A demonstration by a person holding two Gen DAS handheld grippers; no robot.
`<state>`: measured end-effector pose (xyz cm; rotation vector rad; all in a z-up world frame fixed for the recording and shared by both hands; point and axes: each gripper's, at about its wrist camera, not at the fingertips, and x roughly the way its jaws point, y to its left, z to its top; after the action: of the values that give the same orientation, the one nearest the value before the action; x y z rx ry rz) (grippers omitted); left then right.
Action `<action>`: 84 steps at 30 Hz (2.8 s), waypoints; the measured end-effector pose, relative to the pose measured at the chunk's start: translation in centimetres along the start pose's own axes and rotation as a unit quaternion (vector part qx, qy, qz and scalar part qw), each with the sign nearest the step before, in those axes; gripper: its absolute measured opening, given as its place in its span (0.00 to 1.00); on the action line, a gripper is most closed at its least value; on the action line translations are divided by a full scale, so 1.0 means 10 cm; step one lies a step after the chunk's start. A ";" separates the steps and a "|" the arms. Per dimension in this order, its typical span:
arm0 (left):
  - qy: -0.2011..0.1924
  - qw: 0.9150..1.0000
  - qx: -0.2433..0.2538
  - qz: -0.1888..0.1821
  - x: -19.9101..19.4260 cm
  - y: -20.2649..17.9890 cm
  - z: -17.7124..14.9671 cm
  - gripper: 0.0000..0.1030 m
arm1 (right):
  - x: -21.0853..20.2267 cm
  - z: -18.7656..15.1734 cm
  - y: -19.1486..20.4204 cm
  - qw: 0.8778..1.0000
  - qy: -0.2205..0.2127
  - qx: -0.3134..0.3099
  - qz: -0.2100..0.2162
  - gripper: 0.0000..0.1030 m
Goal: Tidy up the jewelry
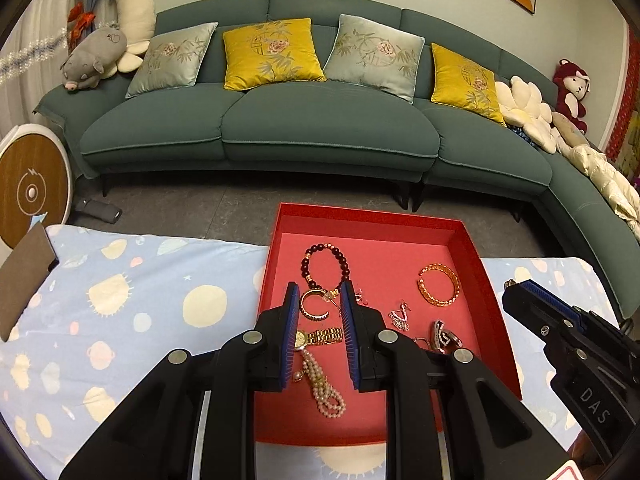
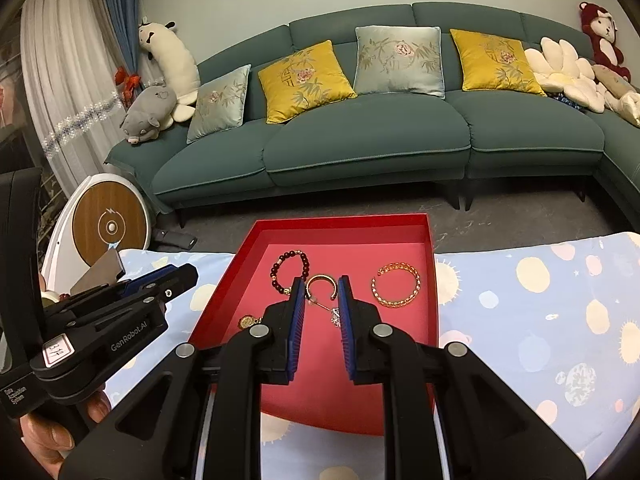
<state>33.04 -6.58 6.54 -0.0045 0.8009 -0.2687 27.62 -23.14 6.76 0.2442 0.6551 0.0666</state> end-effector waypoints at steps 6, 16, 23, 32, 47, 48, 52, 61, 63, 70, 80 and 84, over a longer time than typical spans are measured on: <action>0.013 1.000 0.010 0.017 0.22 -0.06 0.03 0.18 | 0.27 0.05 -0.11 1.000 0.008 0.013 0.001 0.16; 0.030 0.999 0.008 0.014 0.46 -0.15 0.02 0.18 | 0.52 0.03 -0.10 0.999 0.029 -0.025 -0.012 0.16; 0.043 0.999 0.000 0.008 0.66 -0.11 0.02 0.18 | 0.70 0.06 -0.15 0.999 0.033 -0.006 -0.005 0.16; 0.047 0.998 -0.030 0.000 0.78 0.02 0.04 0.19 | 0.85 0.04 -0.18 0.999 0.029 0.006 -0.013 0.17; 0.002 1.000 -0.016 0.012 0.34 -0.07 0.18 0.45 | 0.48 0.26 -0.04 1.000 -0.015 0.002 -0.002 0.21; 0.001 1.000 -0.010 0.013 0.29 -0.09 0.19 0.45 | 0.43 0.27 -0.01 1.000 -0.017 -0.002 -0.003 0.21; -0.005 1.000 0.015 0.027 0.03 -0.16 0.17 0.45 | 0.16 0.30 0.07 0.999 -0.023 -0.020 -0.020 0.27; -0.001 0.999 0.018 0.050 -0.61 -0.20 0.05 0.46 | -0.56 0.32 0.12 0.998 -0.020 -0.001 -0.063 0.39; -0.006 0.998 0.028 0.057 -0.79 -0.24 -0.02 0.51 | -0.73 0.27 0.12 0.998 -0.021 0.009 -0.066 0.41; -0.006 0.997 0.042 0.063 -1.18 -0.26 -0.37 0.57 | -1.22 -0.03 0.15 0.997 -0.008 0.009 -0.074 0.50; 0.016 0.998 0.025 0.061 -1.33 -0.13 -0.86 0.59 | -1.51 -0.52 -0.03 0.994 0.001 0.048 -0.100 0.70; 0.014 0.998 0.018 0.053 -1.31 -0.19 -0.92 0.64 | -1.46 -0.64 0.15 0.991 -0.009 -0.007 -0.133 0.84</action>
<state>17.42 -4.40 9.61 0.0752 0.8222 -0.1830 12.20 -22.37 10.96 0.1420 0.6638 -0.1874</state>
